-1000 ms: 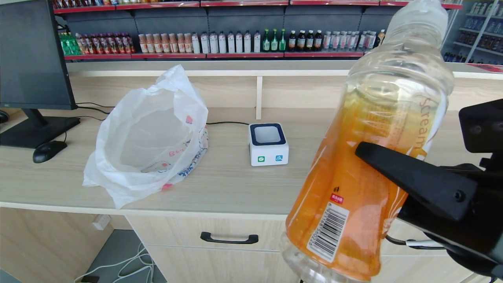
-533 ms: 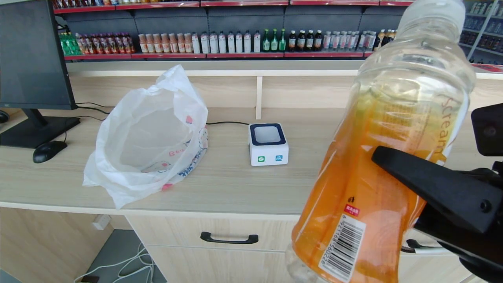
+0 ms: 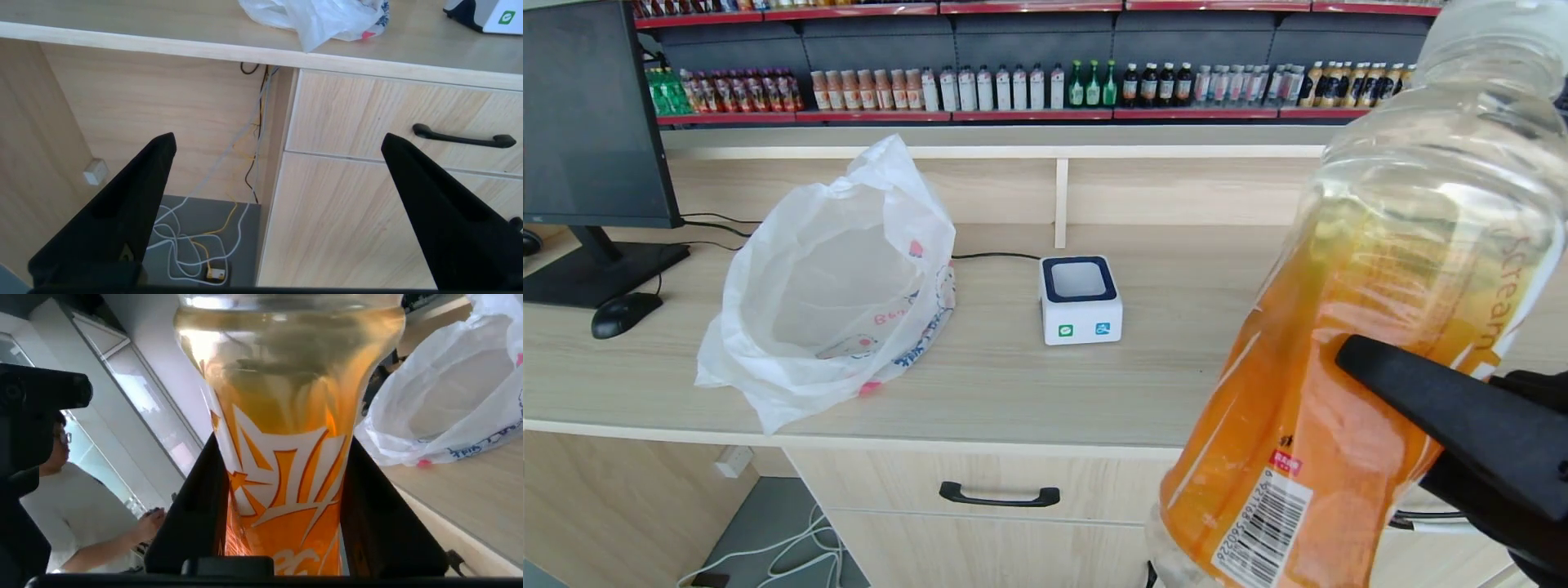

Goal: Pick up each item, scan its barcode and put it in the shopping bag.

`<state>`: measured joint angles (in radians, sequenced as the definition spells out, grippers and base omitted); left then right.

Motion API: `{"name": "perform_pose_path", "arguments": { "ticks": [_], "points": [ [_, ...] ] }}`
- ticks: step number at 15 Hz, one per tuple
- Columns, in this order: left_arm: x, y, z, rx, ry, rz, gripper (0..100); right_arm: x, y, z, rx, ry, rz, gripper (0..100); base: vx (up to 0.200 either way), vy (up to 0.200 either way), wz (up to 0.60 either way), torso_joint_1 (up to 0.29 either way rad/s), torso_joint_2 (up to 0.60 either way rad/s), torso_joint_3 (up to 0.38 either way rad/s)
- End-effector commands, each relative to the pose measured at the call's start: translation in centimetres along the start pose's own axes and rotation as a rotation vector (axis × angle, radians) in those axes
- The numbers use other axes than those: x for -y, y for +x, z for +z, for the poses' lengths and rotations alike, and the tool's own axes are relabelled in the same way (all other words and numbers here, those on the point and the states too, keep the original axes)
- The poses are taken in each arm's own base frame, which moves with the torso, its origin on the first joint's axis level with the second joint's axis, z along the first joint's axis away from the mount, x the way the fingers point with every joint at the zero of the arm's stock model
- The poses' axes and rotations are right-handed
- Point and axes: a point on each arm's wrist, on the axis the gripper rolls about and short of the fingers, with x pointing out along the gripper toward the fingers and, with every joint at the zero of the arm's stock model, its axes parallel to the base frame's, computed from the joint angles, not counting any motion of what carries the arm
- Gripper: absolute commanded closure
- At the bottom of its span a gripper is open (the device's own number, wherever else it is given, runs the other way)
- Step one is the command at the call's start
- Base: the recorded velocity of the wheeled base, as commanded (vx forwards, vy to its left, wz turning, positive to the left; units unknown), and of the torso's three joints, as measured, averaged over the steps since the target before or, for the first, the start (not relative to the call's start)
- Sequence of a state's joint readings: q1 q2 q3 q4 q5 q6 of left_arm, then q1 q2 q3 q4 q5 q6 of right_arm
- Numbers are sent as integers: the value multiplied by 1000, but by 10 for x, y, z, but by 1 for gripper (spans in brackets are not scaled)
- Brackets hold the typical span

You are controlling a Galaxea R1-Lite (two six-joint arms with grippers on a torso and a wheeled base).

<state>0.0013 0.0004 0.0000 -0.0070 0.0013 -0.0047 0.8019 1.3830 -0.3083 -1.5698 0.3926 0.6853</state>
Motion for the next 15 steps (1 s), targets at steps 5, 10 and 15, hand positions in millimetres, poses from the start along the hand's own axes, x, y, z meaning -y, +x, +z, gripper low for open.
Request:
{"name": "perform_pose_path", "arguments": {
  "ticks": [5,10,15],
  "points": [
    [0,0,0,1,0,1,0,54,-12,13,15,-290,-255,100,0,0,0,0,0,0],
    [0,0,0,1,0,1,0,93,-26,14,-11,-568,-522,100,0,0,0,0,0,0],
    [0,0,0,0,0,-1,0,112,-13,30,110,-692,-736,100,0,0,0,0,0,0]
  ]
}}
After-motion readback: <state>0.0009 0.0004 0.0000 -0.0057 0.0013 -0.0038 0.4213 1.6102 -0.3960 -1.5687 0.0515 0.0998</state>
